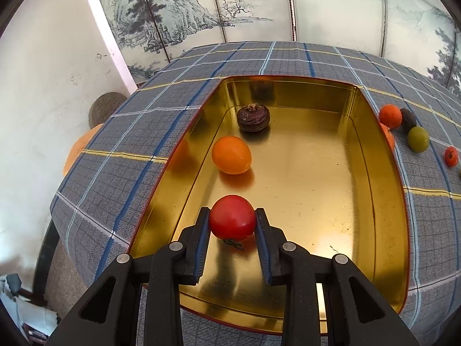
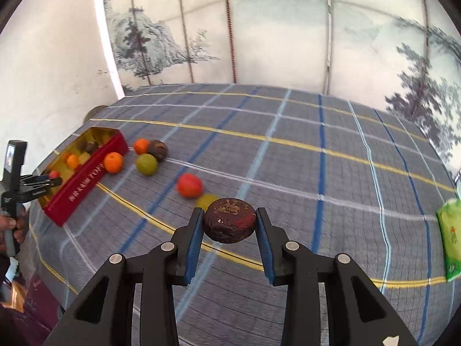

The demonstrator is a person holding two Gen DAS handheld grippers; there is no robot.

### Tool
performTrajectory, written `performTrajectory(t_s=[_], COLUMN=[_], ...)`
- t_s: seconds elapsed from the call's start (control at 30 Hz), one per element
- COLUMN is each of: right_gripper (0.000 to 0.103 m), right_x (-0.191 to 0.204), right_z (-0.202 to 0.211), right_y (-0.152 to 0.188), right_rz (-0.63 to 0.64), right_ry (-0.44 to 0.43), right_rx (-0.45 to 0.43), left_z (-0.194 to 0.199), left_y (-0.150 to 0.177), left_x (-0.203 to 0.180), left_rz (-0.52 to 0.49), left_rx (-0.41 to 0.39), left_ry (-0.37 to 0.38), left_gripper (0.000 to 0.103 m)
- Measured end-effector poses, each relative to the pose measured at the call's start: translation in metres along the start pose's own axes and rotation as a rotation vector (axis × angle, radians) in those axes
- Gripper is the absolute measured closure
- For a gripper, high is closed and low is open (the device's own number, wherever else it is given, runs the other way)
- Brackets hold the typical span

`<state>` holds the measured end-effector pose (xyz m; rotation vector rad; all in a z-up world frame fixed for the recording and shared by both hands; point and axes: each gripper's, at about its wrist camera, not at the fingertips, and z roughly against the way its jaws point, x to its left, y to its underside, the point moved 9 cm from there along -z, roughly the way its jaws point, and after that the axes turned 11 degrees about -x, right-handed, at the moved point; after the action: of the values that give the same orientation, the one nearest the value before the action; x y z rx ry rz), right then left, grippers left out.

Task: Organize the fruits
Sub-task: 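Carry the tomato into the tray and open the left gripper while the right gripper holds the brown fruit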

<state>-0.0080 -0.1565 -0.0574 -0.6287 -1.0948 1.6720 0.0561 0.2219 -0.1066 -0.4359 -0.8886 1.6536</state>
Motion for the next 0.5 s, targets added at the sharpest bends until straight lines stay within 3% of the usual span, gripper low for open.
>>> performTrajectory(t_s=[0.5], right_gripper=[0.070], right_x=[0.072], right_z=[-0.002], right_y=[-0.024], right_rz=[0.096], right_ry=[-0.104], right_rx=[-0.011], left_z=[-0.008], left_y=[-0.002], left_x=[0.015], left_rz=[-0.026], left_rx=[-0.021], left_ry=[-0.021], left_gripper=[0.071])
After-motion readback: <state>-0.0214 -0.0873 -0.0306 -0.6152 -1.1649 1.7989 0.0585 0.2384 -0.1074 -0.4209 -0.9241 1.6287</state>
